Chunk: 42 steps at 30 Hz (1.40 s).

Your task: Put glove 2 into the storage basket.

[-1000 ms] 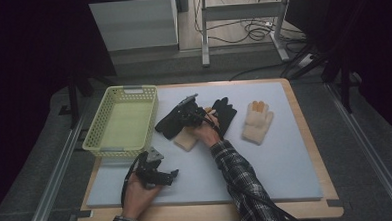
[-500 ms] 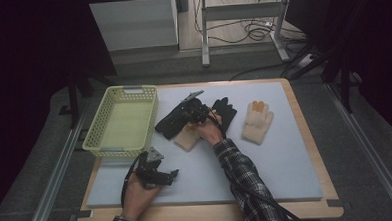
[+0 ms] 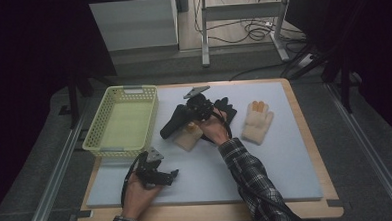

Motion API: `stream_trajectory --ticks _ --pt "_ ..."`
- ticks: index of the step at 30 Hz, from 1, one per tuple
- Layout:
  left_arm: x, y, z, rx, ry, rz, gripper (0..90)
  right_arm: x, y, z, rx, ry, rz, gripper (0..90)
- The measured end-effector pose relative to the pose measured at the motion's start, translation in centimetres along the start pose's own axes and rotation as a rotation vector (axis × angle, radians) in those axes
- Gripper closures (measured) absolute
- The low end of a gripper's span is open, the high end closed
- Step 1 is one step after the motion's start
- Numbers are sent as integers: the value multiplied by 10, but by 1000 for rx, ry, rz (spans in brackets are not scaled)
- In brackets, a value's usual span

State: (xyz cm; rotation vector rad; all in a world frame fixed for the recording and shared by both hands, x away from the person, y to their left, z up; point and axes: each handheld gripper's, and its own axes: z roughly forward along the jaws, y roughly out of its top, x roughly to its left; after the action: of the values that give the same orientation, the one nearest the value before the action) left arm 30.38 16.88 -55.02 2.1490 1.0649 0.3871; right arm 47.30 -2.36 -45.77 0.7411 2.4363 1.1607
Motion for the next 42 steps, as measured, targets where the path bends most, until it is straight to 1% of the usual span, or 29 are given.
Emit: stream_trajectory --ticks 6,9,11,13,15,16,17,18,19,20,24,27,29,30,31,32,33,36,37,38,40,42 --pt "0 0 0 0 -1 1 62 7 4 -29 -33 16 -26 878" --pt "0 0 0 -4 0 -4 62 11 5 -49 -48 30 -36 879" --pt "0 0 0 -2 1 0 62 14 4 -60 -48 42 -47 878" --pt "-1 0 1 -10 0 -9 62 18 1 -77 -54 63 -57 878" --pt "-1 0 1 -10 2 -9 62 21 -2 -87 -57 80 -60 878" --pt "-1 0 1 -9 2 -8 62 25 -7 -99 -58 98 -68 878" --pt "-1 0 1 -9 2 -9 62 25 -7 -99 -58 98 -68 878" --pt "-1 0 1 -9 2 -9 62 29 -12 -109 -56 109 -82 878" --pt "-1 0 1 -10 2 -10 62 29 -12 -109 -56 109 -82 878" --pt "-1 0 1 -10 2 -10 63 30 -15 -113 -56 116 -81 878" --pt "-1 0 1 -11 0 -11 62 37 -33 -130 -58 153 -81 878" --pt "-1 0 1 -11 0 -11 62 42 -49 -137 -52 174 -81 881" --pt "-1 0 1 -10 0 -13 62 47 -64 -139 -34 184 -84 884" --pt "-1 0 1 -11 1 -13 62 50 -76 -140 -20 187 -83 885" --pt "-1 0 1 -10 0 -13 62 52 -83 -140 -12 188 -84 885" --pt "-1 0 1 -11 0 -14 62 53 -90 -139 -6 185 -82 885" --pt "-1 0 1 -10 0 -13 62 54 -101 -139 5 171 -83 884" --pt "-1 0 1 -12 0 -13 62 52 -127 -139 41 153 -42 866" --pt "-1 0 1 -10 0 -10 62 50 -133 -141 45 157 -23 839" --pt "-1 0 1 -10 0 -9 62 48 -137 -144 41 161 -5 790" --pt "-1 0 1 -9 0 -10 62 43 -139 -150 29 166 23 727" --pt "-1 0 1 -12 1 -13 62 39 -136 -156 11 162 38 716"
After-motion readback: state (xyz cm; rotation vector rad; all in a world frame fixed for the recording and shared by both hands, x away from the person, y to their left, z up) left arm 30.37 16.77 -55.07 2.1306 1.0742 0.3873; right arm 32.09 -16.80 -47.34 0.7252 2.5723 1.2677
